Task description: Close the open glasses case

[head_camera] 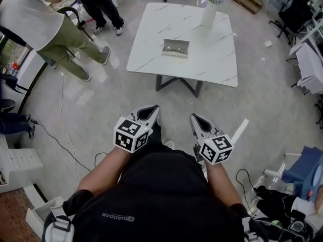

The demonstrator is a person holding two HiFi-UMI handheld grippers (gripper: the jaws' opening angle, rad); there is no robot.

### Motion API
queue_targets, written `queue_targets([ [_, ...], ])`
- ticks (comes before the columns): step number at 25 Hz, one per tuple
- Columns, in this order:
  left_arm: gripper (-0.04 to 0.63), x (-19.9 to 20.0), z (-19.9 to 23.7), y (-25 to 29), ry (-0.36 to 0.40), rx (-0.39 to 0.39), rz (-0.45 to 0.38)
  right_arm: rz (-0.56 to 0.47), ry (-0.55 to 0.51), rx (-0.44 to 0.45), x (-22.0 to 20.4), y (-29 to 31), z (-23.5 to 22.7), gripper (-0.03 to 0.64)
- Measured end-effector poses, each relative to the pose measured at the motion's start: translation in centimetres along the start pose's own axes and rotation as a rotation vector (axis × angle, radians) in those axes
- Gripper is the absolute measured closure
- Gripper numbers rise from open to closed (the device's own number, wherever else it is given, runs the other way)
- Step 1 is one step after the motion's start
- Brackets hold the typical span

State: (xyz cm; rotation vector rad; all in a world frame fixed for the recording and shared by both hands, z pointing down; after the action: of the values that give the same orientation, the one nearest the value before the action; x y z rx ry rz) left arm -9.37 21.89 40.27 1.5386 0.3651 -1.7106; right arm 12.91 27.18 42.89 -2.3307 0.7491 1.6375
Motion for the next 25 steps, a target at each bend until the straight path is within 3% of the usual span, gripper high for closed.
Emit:
queue_targets([
  [14,0.592,1.3,4.2,5.0,0.028,-0.025,0.006,0.029,-0.027,-0.033,1.4,4.8,-3.4,0.615],
  [25,0.592,7.2,11.2,12.1,0.037,-0.057,-0.019,0.014,-0.068,-0.048,6.7,13.9,-6.7,0.615],
])
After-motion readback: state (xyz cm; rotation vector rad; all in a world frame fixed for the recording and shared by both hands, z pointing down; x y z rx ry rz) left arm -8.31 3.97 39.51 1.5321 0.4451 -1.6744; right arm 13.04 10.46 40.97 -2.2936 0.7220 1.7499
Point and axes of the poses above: the fingertips, and each gripper's own axes: y forward along the fingers, z to its left, x out of its top, the point moved 8 cm from there along -y, backward along the fingers, and after that the axes turned 13 degrees about -z, right-handed, at the moved point
